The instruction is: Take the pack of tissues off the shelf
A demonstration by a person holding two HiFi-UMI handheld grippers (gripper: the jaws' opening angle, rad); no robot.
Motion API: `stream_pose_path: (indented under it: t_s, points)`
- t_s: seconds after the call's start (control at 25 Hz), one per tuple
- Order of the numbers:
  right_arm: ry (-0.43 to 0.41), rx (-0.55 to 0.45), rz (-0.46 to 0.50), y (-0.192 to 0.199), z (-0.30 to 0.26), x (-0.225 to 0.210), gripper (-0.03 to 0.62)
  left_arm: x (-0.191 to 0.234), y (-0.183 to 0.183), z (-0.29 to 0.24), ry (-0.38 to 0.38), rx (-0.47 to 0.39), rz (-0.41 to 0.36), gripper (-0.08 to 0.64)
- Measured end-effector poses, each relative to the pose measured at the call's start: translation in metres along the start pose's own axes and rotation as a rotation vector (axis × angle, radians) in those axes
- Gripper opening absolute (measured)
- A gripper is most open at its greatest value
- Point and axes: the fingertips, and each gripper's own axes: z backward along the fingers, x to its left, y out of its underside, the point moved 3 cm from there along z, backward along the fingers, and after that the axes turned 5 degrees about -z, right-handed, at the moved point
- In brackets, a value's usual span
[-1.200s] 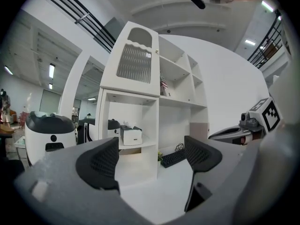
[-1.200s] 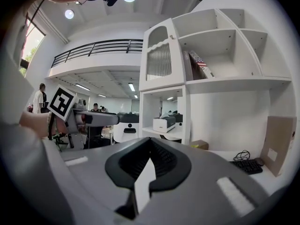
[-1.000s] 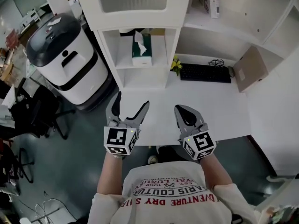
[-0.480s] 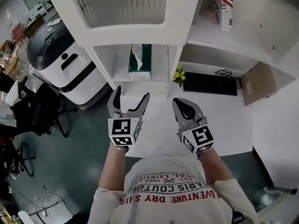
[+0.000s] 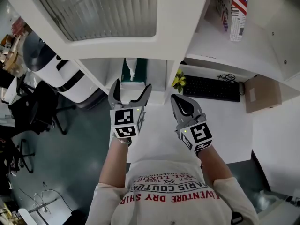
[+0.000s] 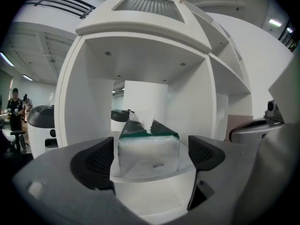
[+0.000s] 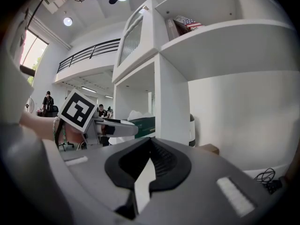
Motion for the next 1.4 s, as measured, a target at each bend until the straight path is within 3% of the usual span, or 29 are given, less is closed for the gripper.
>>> stream_pose_path:
  t_s: [0.36, 0.72, 1.2, 1.4]
  points:
    - [0.028, 0.046, -0.027, 0.016, -0.015, -0.029, 0.002, 0.006, 0.004, -0.037, -0.092, 0.049, -0.003, 0.502]
    - [0.062, 0.072, -0.053, 0.027, -0.015, -0.043, 0.002, 0.009, 0.005, -0.05, -0.135, 0.061, -0.019, 0.478]
    - [0.077, 0.076, -0.045, 0.024, -0.008, -0.038, 0.002, 0.006, 0.003, -0.039, -0.087, 0.053, -0.08, 0.431]
    - [0.082, 0.069, -0.029, 0.02, 0.0, -0.028, 0.002, 0.003, -0.001, -0.019, -0.055, 0.031, -0.054, 0.431]
